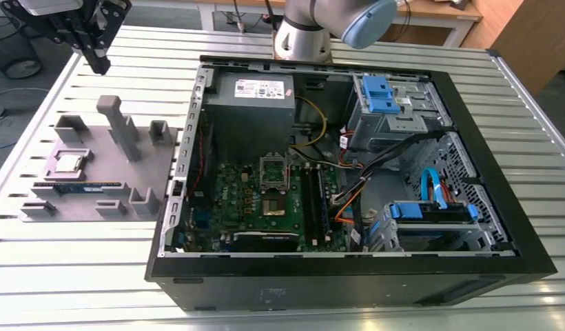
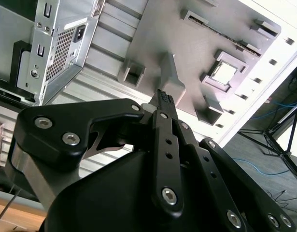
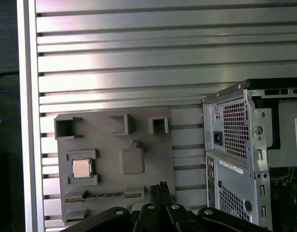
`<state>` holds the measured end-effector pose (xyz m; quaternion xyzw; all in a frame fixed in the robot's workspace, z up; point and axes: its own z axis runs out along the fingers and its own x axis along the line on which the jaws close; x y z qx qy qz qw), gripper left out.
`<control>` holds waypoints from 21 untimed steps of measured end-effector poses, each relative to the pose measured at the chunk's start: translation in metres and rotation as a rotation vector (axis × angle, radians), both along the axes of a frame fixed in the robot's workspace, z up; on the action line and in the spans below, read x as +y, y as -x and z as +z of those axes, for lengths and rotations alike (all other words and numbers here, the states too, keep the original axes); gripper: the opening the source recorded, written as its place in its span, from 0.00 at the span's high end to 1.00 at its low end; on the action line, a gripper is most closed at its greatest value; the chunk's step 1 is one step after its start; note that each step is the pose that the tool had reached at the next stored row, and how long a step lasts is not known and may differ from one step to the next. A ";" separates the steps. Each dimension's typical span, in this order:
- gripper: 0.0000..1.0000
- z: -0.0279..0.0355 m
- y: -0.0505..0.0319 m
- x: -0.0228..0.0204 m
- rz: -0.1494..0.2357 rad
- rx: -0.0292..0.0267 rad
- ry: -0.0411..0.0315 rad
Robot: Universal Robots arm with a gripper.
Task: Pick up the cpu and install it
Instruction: 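Reach for the cpu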
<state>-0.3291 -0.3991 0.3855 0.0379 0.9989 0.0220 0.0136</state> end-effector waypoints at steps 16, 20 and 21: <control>0.89 -0.0008 0.0058 0.0000 0.000 0.0000 0.0000; 0.89 -0.0019 0.0090 0.0000 0.000 0.0001 0.0000; 0.89 -0.0026 0.0101 0.0000 0.000 0.0000 0.0000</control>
